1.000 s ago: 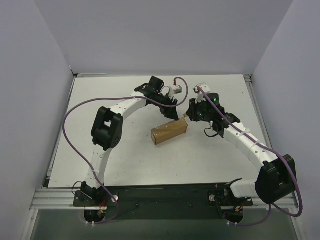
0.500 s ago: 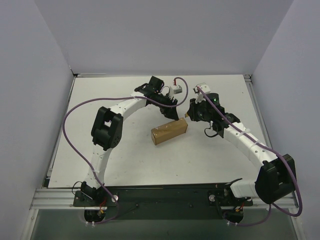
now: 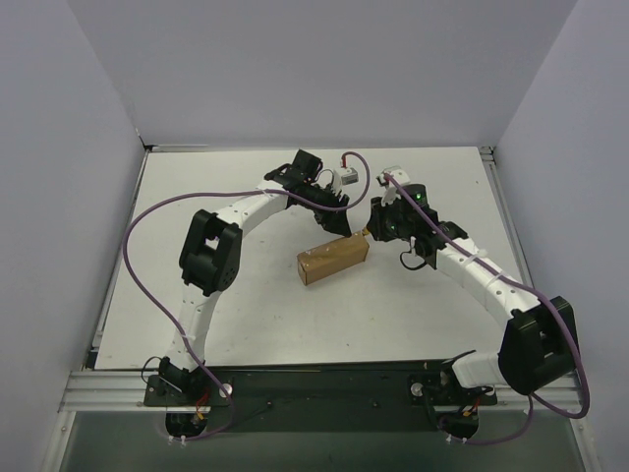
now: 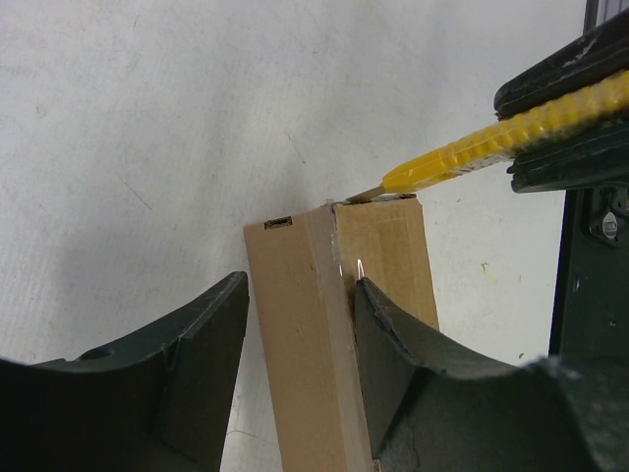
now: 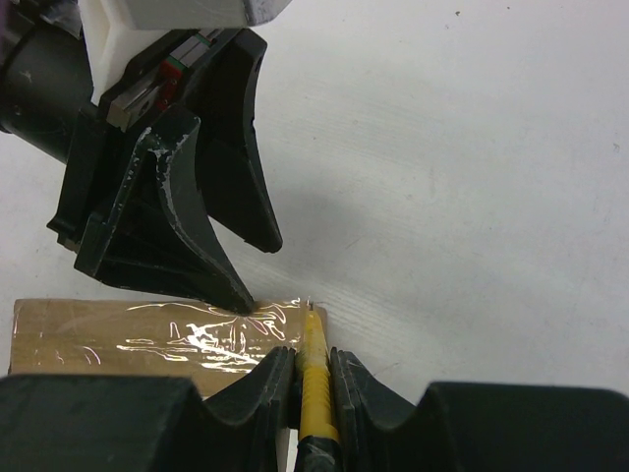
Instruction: Unpack the express box
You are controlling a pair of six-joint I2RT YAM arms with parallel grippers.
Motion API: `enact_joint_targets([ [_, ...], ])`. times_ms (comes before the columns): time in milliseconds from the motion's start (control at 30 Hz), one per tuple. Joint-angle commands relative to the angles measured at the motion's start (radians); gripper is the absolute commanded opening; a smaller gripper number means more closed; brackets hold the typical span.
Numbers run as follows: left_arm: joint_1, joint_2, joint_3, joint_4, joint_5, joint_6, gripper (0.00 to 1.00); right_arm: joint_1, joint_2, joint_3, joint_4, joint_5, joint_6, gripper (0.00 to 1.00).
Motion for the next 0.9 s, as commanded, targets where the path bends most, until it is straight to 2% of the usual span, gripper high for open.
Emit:
enact_joint_targets([
  [0, -0.009, 0.035, -0.020, -0.043, -0.037, 0.034, 0.56, 0.004, 0.006, 0.029, -0.006, -0.019, -0.011, 0.00],
  [200, -0.011, 0.039, -0.018, -0.038, -0.043, 0.029, 0.56, 0.006, 0.007, 0.041, -0.027, -0.025, -0.024, 0.00],
  [533, -0.017, 0.047, -0.017, -0.033, -0.103, 0.014, 0.56, 0.010, 0.015, 0.084, -0.177, -0.030, -0.002, 0.00],
  [867, -0.008, -0.020, -0.032, -0.006, -0.052, -0.047, 0.55, 0.020, 0.040, 0.093, -0.138, 0.002, 0.003, 0.00],
])
